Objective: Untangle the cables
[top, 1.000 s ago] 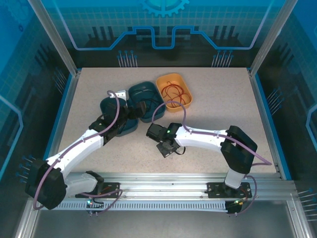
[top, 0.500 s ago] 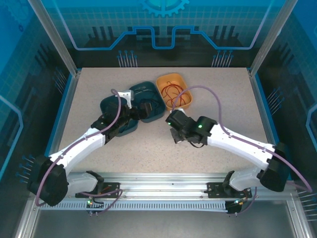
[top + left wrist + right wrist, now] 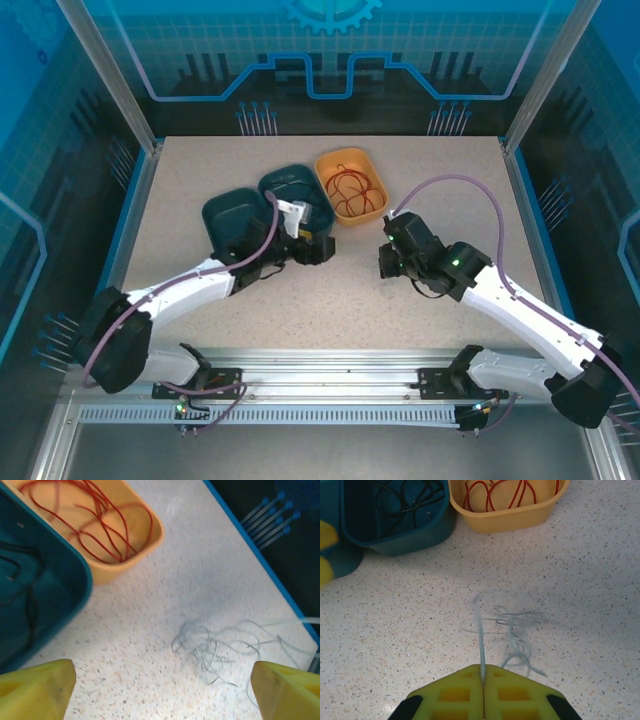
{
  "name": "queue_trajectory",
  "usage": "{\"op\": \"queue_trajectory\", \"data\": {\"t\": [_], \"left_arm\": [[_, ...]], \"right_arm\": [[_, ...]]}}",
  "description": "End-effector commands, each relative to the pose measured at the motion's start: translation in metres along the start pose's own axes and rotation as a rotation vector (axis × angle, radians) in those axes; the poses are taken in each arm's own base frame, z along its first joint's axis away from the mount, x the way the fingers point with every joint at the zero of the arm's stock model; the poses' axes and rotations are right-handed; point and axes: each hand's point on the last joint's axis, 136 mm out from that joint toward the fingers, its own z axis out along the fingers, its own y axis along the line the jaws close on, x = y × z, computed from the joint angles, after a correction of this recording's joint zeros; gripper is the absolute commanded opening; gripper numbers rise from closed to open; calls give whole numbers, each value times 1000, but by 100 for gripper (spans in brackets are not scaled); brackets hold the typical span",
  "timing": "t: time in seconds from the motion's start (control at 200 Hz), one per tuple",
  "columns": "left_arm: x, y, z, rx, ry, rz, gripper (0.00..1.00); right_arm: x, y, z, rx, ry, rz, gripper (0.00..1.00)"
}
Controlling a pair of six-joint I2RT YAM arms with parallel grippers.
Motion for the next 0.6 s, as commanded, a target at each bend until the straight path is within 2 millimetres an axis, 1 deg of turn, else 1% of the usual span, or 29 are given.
{"op": "queue_trajectory", "data": {"t": [0.0,0.105,0.13,0.215,0.33,0.46,0.595], "left_arm": [[26,-20,17,97,70,31,84],[45,-38,32,145,111,88,78],[49,-40,36,146,121,99,75],[55,-41,45,141,136,108,75],[51,-42,49,149,103,100,75],[48,-40,54,142,87,78,76],[44,-52,54,216,61,61,76]], "right_arm": [[-3,3,-3,-39,-18,37,8],[-4,4,-1,-41,-16,41,8],[-4,4,0,-41,-14,42,8],[-5,4,0,-37,-14,45,8],[-11,4,-7,-38,-32,35,8],[-24,6,-22,-56,-76,16,8],[-39,8,-40,-89,-154,-7,8]]}}
